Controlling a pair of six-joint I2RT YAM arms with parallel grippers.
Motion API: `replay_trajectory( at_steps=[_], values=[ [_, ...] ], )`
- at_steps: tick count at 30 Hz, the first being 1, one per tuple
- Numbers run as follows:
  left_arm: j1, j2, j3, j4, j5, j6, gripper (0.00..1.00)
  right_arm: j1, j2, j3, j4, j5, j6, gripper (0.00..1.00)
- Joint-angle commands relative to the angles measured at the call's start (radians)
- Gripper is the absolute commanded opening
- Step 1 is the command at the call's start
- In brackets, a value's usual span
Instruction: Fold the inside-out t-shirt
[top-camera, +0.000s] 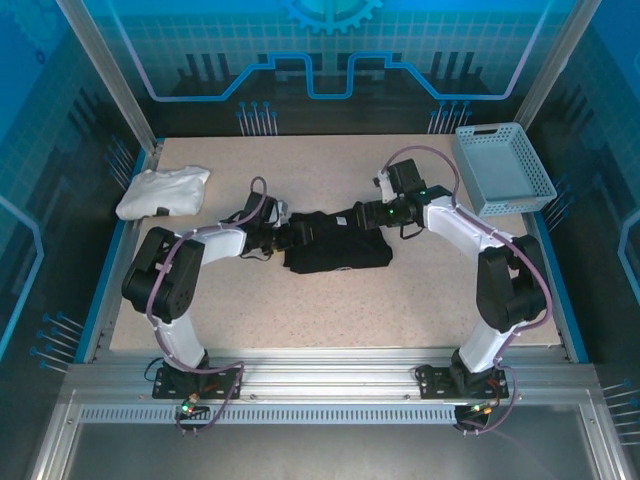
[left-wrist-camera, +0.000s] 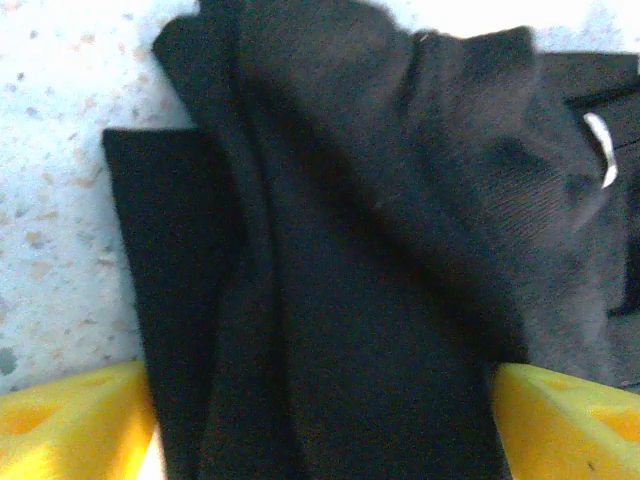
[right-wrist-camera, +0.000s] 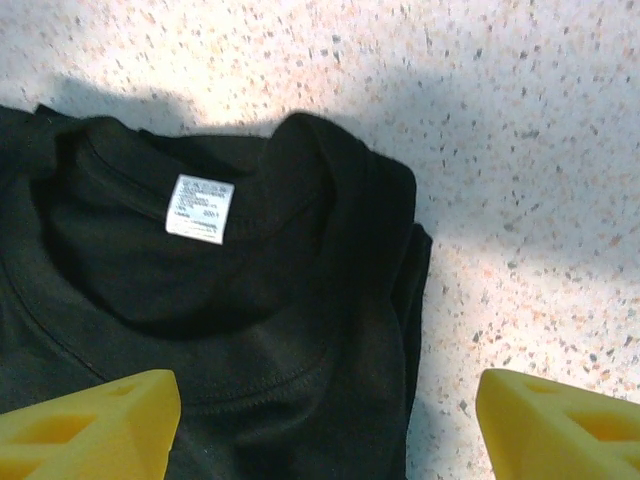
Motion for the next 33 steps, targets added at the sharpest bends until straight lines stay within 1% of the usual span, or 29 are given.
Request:
replay_trajectory(
  at_steps=[1, 6, 8, 12, 18, 19, 20, 23, 25, 27, 29, 31, 33],
  values=[
    [-0.04, 0.046, 0.028, -0.032, 0.033, -0.006, 0.86, -0.004, -0.027, -0.033, 0.01, -0.016, -0.002, 0.79],
    [-0.09, 0.075, 0.046, -0.01, 0.056, -0.017, 0.8, -0.007, -0.036, -0.06, 0.029, -0.026, 0.009, 0.79],
    [-0.109, 0.089, 0.061, -0.006, 0.061, -0.023, 0.73, -0.01, -0.039, -0.066, 0.034, -0.03, 0.011, 0.79],
    [-0.124, 0.12, 0.089, 0.009, 0.053, -0.03, 0.5, -0.014, -0.047, -0.075, 0.039, -0.03, 0.014, 0.79],
    [-0.123, 0.143, 0.106, 0.045, 0.047, 0.001, 0.17, -0.028, -0.062, -0.099, 0.05, -0.03, 0.019, 0.79],
    [-0.122, 0.132, 0.1, 0.064, 0.051, 0.007, 0.1, -0.031, -0.069, -0.105, 0.051, -0.028, 0.019, 0.79],
    [-0.121, 0.12, 0.09, 0.086, 0.057, 0.018, 0.01, -0.032, -0.077, -0.11, 0.054, -0.027, 0.02, 0.79],
    [-0.109, 0.048, 0.036, 0.158, 0.066, 0.072, 0.0, -0.047, -0.115, -0.137, 0.061, -0.023, 0.018, 0.79],
    [-0.092, -0.014, 0.019, 0.139, 0.055, 0.12, 0.0, -0.063, -0.152, -0.157, 0.068, -0.024, 0.019, 0.79],
    [-0.064, -0.083, 0.038, 0.032, 0.031, 0.167, 0.0, -0.08, -0.2, -0.182, 0.084, -0.026, 0.018, 0.79],
    [-0.036, -0.136, 0.101, -0.122, 0.005, 0.238, 0.0, -0.085, -0.245, -0.198, 0.102, -0.024, 0.008, 0.79],
    [-0.022, -0.177, 0.167, -0.268, -0.074, 0.32, 0.0, -0.082, -0.288, -0.216, 0.126, -0.028, -0.005, 0.79],
    [-0.018, -0.21, 0.231, -0.374, -0.193, 0.412, 0.0, -0.075, -0.333, -0.247, 0.166, -0.032, 0.0, 0.8]
  ],
)
